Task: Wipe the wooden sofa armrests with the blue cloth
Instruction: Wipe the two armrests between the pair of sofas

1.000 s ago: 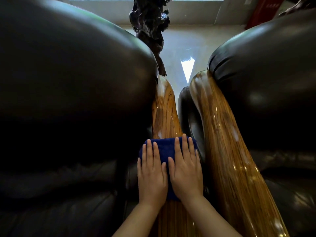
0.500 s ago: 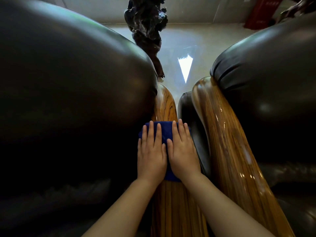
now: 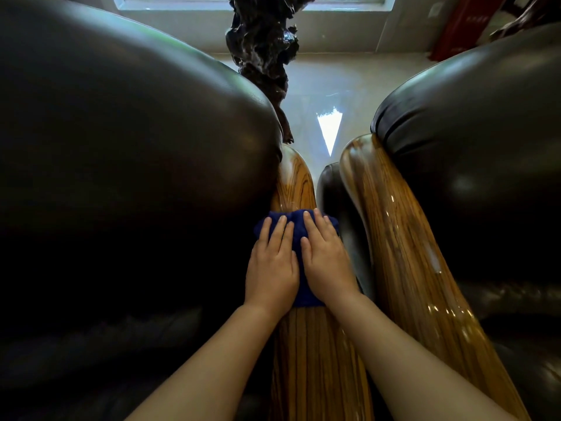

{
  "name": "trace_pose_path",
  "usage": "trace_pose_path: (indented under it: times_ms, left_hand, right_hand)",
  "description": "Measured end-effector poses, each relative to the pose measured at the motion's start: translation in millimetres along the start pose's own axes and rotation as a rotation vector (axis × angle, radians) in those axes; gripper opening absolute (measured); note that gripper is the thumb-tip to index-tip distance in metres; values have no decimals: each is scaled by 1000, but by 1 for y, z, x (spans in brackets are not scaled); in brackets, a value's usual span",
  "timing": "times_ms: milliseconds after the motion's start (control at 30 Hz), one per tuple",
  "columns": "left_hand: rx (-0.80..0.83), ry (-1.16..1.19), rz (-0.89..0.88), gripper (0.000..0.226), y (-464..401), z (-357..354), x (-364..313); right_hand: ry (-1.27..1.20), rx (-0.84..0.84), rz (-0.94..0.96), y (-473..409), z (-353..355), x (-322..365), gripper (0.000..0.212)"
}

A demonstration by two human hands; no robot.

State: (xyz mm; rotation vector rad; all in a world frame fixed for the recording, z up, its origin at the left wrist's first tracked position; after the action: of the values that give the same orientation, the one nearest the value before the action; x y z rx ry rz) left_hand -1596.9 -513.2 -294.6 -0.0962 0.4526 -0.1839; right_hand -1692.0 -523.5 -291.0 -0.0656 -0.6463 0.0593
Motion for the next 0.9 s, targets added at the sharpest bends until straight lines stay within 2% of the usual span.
trace_pose_path:
  times_ms: [133,200,267,300,400,467,533,633,700,800,900]
  left_hand:
    - [206,-96,-49,54,25,4,-3]
    - [285,-50,-64,56,23,20,0]
    - [194,-28,-99,57,22,43,0]
    - [164,-38,-114,57,24,50,-1]
    - [267,-64,-118,59,33,39,-1]
    - [233,21,-66,60,34,34,-2]
    - [103,102,-9,55,33,41,-2]
    - [30,95,17,40,46,45,-9]
    - [42,58,14,29,53,51,-14]
    - [124,-1,14,22,49,66,-18]
    - [222,127,60,19,42,90,-24]
  right_hand:
    - [5,187,-38,22,6,-2,50]
    - [59,172,-15,18,27,-1,51]
    - [121,118,78,17,46,5,55]
    - [147,157,112,19,48,6,57]
    - [120,302,39,27,37,-3,58]
    - [59,224,4,31,36,-7,53]
    - [27,102,5,33,41,-5,45]
    - [121,-10,27,47,48,-3,30]
    - [180,13,51,55,52,3,19]
    - [268,137,78,56,63,14,14]
    - [201,222,22,52,91,26,10]
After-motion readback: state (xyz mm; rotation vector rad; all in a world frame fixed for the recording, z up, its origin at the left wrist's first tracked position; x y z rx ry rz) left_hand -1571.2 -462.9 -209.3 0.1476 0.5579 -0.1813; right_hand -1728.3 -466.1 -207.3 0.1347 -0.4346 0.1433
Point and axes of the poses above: each hand's wrist, its own y-axis away from the middle knuckle, its own z-axis out of the back of the hand, x = y × z, the point moved 7 cm from there along -y, towards the middle knuckle, and after that the axes turned 3 degrees about -y, right-handed, at the moved point
